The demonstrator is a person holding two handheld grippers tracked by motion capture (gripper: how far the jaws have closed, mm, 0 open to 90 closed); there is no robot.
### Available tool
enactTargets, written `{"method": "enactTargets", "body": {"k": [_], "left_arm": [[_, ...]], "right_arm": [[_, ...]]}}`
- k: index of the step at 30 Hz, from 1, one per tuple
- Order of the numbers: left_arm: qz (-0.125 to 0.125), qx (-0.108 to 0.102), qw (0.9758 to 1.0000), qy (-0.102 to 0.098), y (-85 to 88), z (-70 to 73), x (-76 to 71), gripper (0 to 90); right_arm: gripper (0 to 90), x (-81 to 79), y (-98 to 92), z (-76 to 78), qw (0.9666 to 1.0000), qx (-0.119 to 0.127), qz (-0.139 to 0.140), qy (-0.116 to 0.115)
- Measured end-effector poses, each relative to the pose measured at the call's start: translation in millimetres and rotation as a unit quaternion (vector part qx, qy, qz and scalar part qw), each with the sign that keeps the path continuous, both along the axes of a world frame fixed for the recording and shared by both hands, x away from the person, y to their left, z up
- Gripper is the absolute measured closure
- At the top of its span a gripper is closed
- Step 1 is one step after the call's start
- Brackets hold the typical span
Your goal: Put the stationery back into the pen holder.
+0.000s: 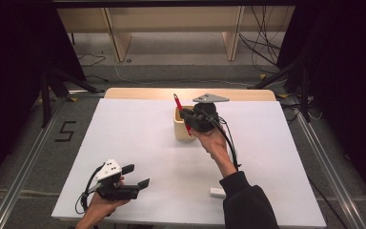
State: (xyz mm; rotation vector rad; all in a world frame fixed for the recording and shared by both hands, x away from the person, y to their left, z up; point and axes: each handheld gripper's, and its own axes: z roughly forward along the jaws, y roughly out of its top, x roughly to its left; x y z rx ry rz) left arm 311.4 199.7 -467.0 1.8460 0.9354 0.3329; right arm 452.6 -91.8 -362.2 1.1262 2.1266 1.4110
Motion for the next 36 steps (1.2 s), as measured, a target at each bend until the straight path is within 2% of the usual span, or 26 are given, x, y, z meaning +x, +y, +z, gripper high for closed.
{"method": "enactTargets", "body": {"k": [9, 19, 32, 36], "left_arm": [[0.001, -0.003, 1.0, 0.0, -0.1, 0.2, 0.0, 17.7], [-0.001, -0.001, 1.0, -0.001, -0.1, 0.6, -0.2, 17.6], [-0.001, -0.004, 1.0, -0.001, -0.4, 0.6, -0.3, 17.6], [-0.002, -0.002, 1.0, -0.002, 0.4, 0.7, -0.2, 17.7]], "right_arm": [[79.8, 11.3, 3.1, 6.6, 0.9999, 0.004, -0.015, -0.005], [79.8, 21.9, 9.9, 11.9, 0.9996, -0.003, -0.026, -0.013], [79.8, 35.1, 14.6, 11.4, 0.9987, -0.021, -0.039, -0.026], [79.8, 38.5, 14.2, 11.1, 0.9983, -0.016, -0.047, -0.03]]}}
